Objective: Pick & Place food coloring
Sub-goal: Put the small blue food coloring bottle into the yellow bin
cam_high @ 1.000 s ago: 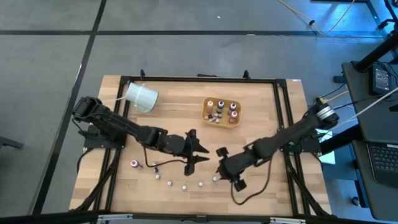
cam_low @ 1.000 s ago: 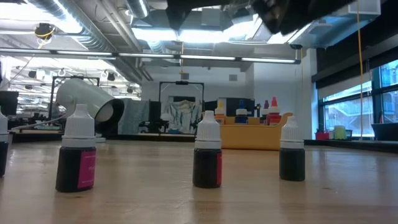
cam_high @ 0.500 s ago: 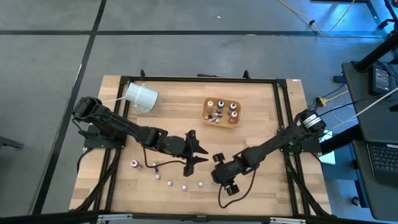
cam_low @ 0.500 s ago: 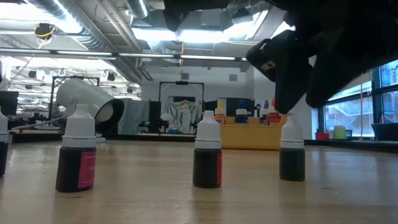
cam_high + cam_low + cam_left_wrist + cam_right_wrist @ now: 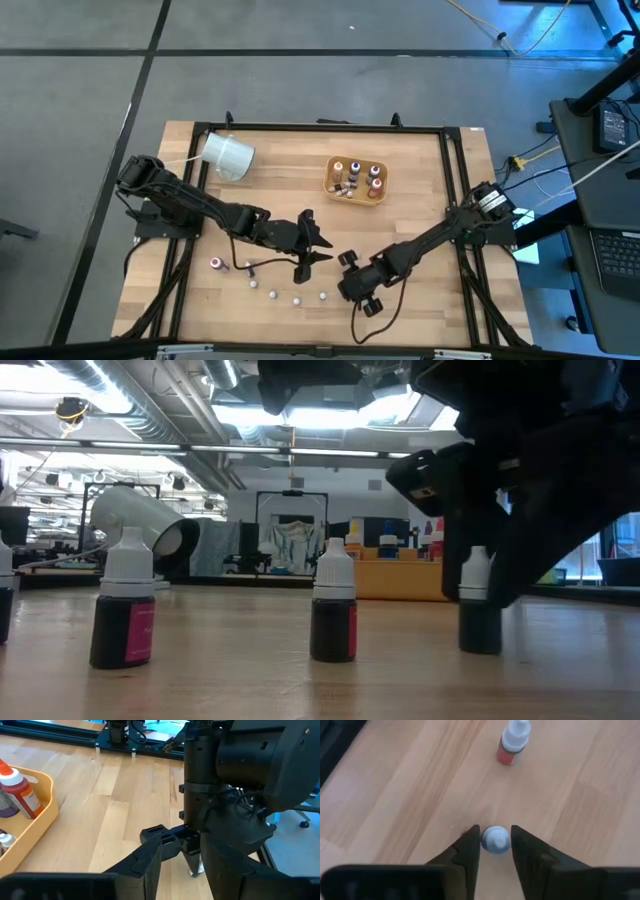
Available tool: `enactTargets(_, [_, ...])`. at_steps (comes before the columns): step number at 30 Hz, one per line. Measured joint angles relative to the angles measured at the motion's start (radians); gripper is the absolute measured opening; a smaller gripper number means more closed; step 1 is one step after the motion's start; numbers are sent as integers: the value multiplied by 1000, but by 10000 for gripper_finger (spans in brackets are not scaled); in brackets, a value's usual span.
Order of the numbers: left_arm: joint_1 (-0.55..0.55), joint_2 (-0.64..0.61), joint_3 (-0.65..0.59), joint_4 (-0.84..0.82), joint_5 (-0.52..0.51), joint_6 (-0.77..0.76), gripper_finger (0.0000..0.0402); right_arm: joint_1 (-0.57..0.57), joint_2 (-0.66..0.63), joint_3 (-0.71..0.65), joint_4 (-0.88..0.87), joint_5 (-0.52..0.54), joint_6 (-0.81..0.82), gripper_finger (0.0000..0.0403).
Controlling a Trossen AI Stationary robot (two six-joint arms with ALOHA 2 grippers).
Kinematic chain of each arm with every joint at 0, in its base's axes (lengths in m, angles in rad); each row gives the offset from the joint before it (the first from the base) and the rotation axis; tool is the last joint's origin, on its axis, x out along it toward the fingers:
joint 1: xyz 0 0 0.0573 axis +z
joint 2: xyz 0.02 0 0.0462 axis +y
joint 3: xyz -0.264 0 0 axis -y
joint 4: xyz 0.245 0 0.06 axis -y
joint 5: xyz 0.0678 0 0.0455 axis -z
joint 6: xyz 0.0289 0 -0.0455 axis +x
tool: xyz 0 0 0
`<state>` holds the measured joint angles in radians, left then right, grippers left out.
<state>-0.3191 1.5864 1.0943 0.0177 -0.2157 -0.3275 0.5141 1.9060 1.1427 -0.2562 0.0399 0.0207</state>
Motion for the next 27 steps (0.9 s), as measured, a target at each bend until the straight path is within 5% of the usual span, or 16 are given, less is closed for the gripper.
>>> enactTargets(5, [0, 0, 0, 0, -3, 0, 132, 2, 0, 0, 4, -7, 0, 66])
enactTargets(15, [0, 0, 0, 0, -2, 0, 130, -19, -110, 0, -67, -4, 65, 67])
enactTargets(27, [0, 0, 0, 0, -14, 0, 132, -266, -537, 0, -257, 371, 208, 73])
